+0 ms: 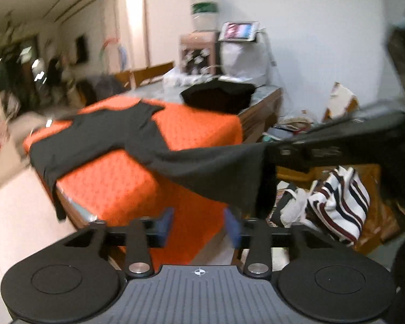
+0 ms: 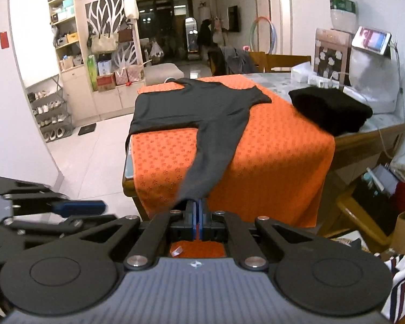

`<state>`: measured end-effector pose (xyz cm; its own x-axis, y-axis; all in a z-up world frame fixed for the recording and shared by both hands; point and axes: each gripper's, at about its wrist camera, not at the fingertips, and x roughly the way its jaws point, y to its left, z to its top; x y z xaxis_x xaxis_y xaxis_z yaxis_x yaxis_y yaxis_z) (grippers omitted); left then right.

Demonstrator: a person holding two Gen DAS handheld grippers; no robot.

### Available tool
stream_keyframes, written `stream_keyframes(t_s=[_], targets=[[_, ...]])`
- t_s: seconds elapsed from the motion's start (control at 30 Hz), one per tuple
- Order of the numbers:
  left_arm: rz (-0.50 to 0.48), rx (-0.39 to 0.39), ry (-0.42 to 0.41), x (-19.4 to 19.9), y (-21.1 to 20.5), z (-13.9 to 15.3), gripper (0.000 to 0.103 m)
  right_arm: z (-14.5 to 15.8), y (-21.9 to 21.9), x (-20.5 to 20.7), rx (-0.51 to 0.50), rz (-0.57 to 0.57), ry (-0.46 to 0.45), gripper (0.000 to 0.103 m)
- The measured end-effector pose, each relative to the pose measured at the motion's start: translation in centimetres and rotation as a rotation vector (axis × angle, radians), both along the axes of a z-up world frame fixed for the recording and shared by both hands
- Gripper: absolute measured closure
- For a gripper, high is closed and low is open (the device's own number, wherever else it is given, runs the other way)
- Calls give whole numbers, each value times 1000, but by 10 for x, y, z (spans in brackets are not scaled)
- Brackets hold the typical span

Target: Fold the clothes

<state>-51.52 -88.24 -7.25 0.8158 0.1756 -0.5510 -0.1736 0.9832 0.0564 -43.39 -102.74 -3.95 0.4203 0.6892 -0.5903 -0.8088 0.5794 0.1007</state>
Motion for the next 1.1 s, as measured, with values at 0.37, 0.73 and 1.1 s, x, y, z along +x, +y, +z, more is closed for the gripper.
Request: stream_keyframes(t_s=[0.37,0.73,1.1], targets=[[-99,189,-128,26,-49,-24,35,18,25,-11,-165,104,-114,101],[-74,384,-212,54,-70,-33,46,34,45,-23,-362,209,-246,101],[-150,436,-246,40,-62,-35,90,43,62,-34,-440,291,-277,100]])
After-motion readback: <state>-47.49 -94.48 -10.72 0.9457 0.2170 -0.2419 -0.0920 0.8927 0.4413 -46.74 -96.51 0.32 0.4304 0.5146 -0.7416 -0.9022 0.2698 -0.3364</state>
